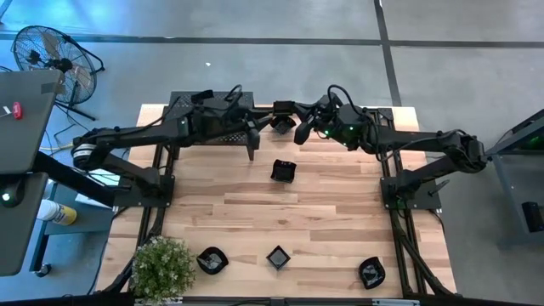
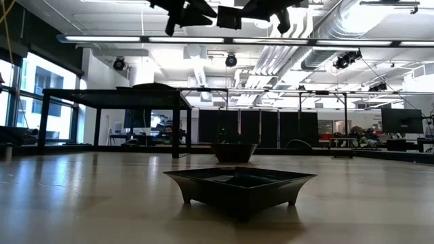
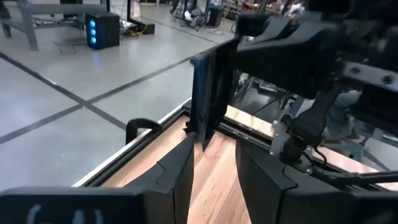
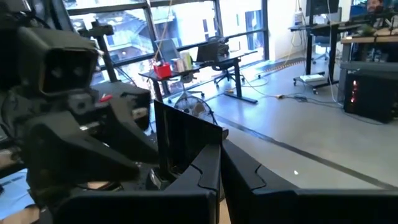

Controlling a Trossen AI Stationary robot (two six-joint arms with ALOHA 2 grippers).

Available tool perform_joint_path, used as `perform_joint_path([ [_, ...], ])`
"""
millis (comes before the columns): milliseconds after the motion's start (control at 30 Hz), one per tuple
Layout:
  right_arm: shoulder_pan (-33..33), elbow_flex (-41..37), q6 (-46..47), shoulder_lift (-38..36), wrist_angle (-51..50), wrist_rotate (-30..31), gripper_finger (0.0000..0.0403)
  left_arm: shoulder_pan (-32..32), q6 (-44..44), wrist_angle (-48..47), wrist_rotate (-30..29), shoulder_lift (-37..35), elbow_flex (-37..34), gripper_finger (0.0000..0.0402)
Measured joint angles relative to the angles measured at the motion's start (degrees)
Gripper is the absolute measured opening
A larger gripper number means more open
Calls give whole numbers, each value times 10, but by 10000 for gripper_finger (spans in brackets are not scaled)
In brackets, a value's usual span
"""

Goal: Pick & Place Mini shaped plates
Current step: Stack the square plate on top of the other square plate on the shelf

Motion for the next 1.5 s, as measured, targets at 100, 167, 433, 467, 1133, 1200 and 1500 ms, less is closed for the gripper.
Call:
perform_joint_path([
  [100,0,0,-2,0,5,-6,1,0,-1,4,-2,20,22,117],
  [167,0,0,-2,0,4,-10,1,0,-10,1,-15,29,32,117],
  [433,0,0,-3,0,4,-12,2,0,-33,-8,-36,36,42,55],
  [467,0,0,-3,0,4,-12,2,0,-34,-7,-38,35,42,42],
  [1133,-1,0,1,-1,-7,-36,82,169,-201,-240,30,-44,41,1],
  [1200,-2,0,-2,-1,-10,-41,84,222,-195,-285,78,-41,41,1],
  [1500,-2,0,-4,-1,-13,-62,73,378,-164,-316,243,21,42,0],
])
